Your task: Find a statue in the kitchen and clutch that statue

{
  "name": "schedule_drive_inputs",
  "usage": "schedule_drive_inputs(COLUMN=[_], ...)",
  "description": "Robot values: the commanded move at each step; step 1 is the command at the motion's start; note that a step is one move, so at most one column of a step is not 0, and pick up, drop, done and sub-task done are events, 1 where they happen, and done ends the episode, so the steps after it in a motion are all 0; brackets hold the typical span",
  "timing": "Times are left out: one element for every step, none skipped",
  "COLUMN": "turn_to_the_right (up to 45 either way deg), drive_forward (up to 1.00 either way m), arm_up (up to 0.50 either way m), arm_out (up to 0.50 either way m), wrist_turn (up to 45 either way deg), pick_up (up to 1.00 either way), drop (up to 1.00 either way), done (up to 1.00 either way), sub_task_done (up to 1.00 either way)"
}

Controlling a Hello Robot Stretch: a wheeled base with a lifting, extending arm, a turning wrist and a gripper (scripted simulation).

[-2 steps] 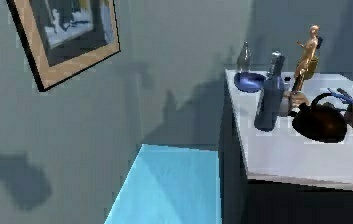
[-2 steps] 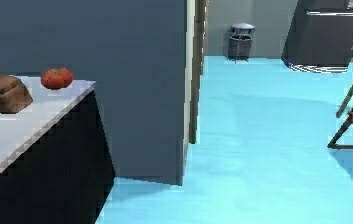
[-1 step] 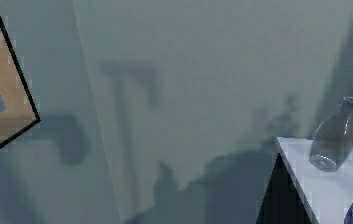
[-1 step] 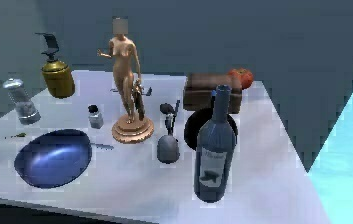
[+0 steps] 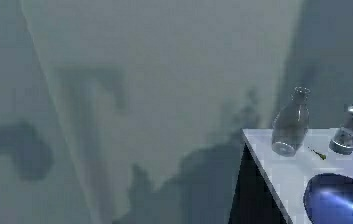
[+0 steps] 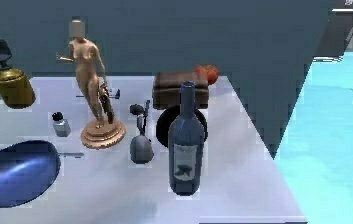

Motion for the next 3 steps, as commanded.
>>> schedule_drive_inputs(turn_to_the_right=[0.0,-3.0,45.0], drive_forward=[0.20,0.00,0.00], arm_up=[0.00,0.00,0.00], arm_out=[0.00,0.00,0.00], wrist_turn=[0.0,0.0,0.0], pick_up=[0.00,0.00,0.00], drop=[0.00,0.00,0.00], done=[0.00,0.00,0.00], sub_task_done=[0.00,0.00,0.00])
